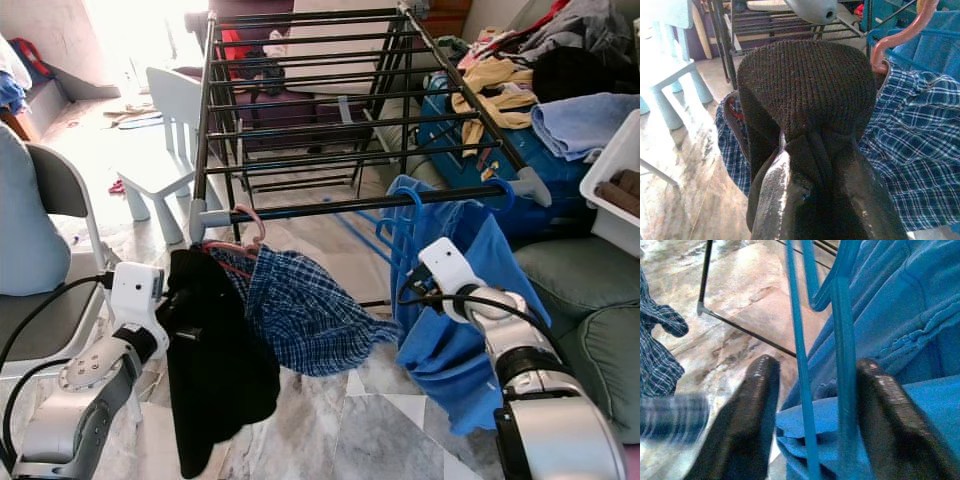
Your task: Hang hanger
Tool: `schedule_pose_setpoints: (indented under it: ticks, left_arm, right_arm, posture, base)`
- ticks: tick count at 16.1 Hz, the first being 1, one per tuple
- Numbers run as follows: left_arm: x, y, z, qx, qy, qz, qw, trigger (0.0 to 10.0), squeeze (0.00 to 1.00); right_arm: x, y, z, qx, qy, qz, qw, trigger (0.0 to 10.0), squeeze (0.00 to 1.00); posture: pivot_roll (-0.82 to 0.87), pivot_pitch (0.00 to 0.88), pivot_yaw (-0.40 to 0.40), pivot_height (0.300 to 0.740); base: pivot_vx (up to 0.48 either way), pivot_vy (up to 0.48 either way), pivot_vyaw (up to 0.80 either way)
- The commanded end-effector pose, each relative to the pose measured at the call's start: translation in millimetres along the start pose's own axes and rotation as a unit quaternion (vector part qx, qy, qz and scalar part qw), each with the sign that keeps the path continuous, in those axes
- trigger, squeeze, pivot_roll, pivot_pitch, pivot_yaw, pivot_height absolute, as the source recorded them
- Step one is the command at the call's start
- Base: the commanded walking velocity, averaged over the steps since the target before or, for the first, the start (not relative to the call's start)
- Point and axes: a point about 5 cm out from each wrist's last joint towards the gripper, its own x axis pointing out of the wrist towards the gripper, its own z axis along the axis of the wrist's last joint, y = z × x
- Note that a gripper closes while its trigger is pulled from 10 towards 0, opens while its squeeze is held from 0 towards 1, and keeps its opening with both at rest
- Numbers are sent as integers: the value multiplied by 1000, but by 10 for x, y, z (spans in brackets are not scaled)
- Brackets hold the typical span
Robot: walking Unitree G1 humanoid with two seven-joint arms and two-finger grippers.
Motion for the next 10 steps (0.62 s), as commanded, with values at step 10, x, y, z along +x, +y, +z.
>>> schedule_pose_setpoints:
  ticks: [10]
  left_arm:
    - [8,-31,90,19,-12,-12,1000,10000,0]
  right_arm:
    - [30,57,-24,21,-3,-14,1000,0,0]
  posture:
    - [20,0,36,740]
  base:
    - [0,0,0]
